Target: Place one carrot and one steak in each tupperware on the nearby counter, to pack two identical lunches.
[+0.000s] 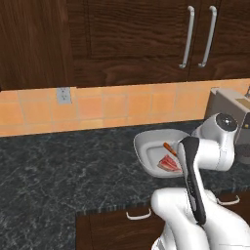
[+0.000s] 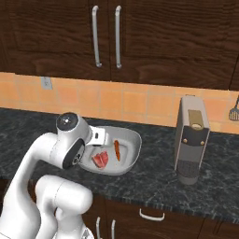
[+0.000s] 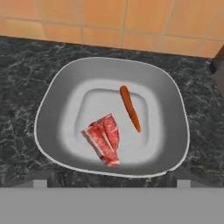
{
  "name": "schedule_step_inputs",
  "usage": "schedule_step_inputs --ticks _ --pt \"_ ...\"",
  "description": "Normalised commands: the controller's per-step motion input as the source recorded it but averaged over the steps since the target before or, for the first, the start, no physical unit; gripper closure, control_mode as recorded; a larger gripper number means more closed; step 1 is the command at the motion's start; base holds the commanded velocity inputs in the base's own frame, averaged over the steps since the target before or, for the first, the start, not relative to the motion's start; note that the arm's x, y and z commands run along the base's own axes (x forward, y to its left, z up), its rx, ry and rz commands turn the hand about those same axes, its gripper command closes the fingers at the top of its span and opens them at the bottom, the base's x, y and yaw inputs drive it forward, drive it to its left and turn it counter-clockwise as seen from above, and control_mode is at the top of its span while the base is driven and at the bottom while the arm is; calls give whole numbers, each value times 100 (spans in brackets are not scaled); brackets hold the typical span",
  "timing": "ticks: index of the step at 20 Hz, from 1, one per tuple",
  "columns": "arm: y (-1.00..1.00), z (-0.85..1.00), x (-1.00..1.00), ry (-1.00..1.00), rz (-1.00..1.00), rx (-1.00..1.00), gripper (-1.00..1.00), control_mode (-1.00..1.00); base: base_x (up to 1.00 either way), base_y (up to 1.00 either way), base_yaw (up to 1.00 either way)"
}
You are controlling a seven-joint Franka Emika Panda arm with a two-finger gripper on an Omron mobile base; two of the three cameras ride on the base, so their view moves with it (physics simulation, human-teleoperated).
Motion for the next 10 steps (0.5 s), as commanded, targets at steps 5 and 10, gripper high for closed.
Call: schedule_step_inputs --ticks 5,10 --pt "0 0 0 0 0 0 -100 100 -100 -41 -5" --pt "0 0 0 0 0 0 -100 100 -98 -100 -12"
